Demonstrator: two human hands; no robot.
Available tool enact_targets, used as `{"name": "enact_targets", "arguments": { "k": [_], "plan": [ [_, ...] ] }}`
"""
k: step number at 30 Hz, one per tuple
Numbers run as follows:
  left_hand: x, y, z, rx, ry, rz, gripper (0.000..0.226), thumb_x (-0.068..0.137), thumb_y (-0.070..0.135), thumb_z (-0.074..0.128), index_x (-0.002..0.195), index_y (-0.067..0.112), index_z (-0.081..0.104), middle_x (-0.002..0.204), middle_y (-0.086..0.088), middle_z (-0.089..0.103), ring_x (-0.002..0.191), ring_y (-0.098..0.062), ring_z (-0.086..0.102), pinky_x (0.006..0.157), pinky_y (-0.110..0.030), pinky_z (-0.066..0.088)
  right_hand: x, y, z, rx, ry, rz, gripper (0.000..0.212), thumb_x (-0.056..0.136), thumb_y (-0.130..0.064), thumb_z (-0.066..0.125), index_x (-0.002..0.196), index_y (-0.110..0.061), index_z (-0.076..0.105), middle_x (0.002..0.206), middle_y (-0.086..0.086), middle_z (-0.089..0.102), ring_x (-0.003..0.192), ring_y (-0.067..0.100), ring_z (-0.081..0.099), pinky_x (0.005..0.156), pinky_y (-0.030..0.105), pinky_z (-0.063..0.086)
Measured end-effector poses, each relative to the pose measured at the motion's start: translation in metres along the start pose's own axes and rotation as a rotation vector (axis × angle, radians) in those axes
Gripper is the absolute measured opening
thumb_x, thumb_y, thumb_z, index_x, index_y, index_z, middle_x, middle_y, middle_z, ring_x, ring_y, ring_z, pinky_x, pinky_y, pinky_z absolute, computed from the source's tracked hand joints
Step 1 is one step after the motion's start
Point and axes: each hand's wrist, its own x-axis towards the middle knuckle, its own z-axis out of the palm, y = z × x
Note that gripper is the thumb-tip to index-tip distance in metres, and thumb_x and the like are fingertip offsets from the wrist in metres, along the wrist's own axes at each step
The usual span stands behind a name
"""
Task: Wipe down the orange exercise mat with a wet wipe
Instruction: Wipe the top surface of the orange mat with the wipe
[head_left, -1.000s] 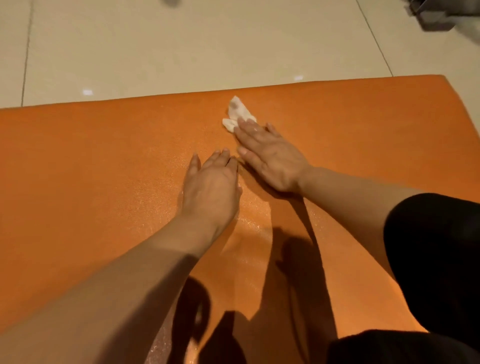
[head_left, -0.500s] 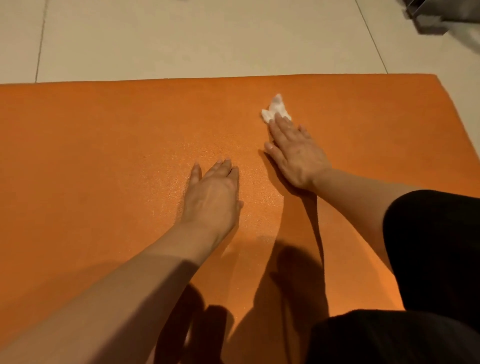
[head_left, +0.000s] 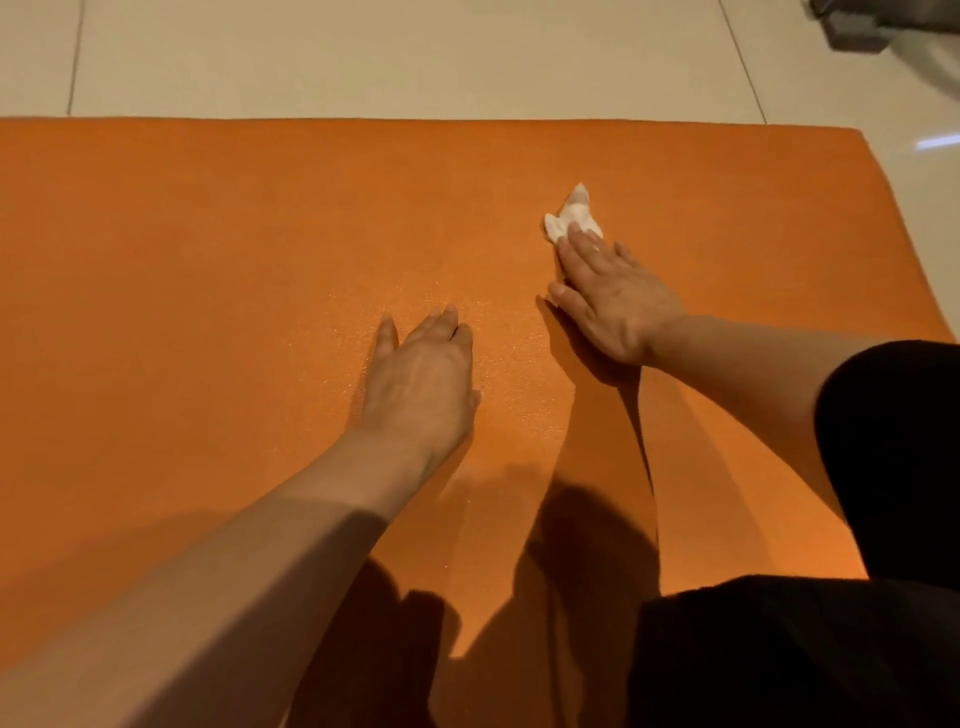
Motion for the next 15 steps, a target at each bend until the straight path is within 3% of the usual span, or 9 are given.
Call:
{"name": "enact_targets", "arguments": {
  "k": [2,5,8,13,15],
  "plan": [
    [-0.001,0.003,0.002,0.006,0.022,-0.005,0.064,0.095,0.029,0.055,0.150,0.014,0.026,0.161,-0.005,0.014,0.148,-0.017,0.013,0.118,-0.046,0.004,-0.004,-0.025,0.005,0.035,0.015,-0.012,0.064,0.103,-0.047,0.012,0.155,-0.013,-0.004,0.162,0.005,-0.013,0.149,0.018,-0.012,0.120,0.032,-0.009],
    [-0.005,0.011,0.003,-0.015,0.022,-0.008,0.060,0.097,0.026,0.052,0.150,0.015,0.027,0.161,-0.004,0.016,0.148,-0.016,0.013,0.118,-0.046,0.003,-0.018,-0.059,0.015,0.052,0.019,-0.231,0.063,0.104,-0.046,0.013,0.155,-0.014,-0.002,0.162,0.004,-0.012,0.149,0.017,-0.012,0.119,0.030,-0.010],
    [-0.011,0.015,0.005,-0.016,0.011,-0.001,0.061,0.097,0.027,0.053,0.150,0.013,0.027,0.161,-0.004,0.015,0.148,-0.016,0.012,0.118,-0.047,0.002,-0.030,-0.042,0.021,0.025,0.024,-0.315,0.062,0.103,-0.047,0.013,0.155,-0.016,-0.002,0.162,0.002,-0.010,0.149,0.014,-0.010,0.120,0.030,-0.009],
    [-0.022,0.015,0.013,-0.035,0.009,0.010,0.059,0.098,0.025,0.048,0.150,0.012,0.025,0.161,-0.005,0.014,0.148,-0.017,0.013,0.118,-0.046,0.001,-0.044,-0.005,0.026,0.055,0.022,0.092,0.062,0.104,-0.046,0.013,0.155,-0.015,-0.005,0.162,0.005,-0.013,0.149,0.017,-0.011,0.121,0.035,-0.007],
    [-0.026,0.020,0.015,-0.038,0.015,0.004,0.058,0.099,0.024,0.047,0.151,0.013,0.024,0.161,-0.004,0.014,0.148,-0.016,0.013,0.118,-0.045,0.002,-0.047,-0.028,0.025,0.105,0.018,0.066,0.062,0.105,-0.044,0.015,0.155,-0.013,-0.004,0.162,0.006,-0.013,0.149,0.020,-0.011,0.121,0.035,-0.008]
  ]
}}
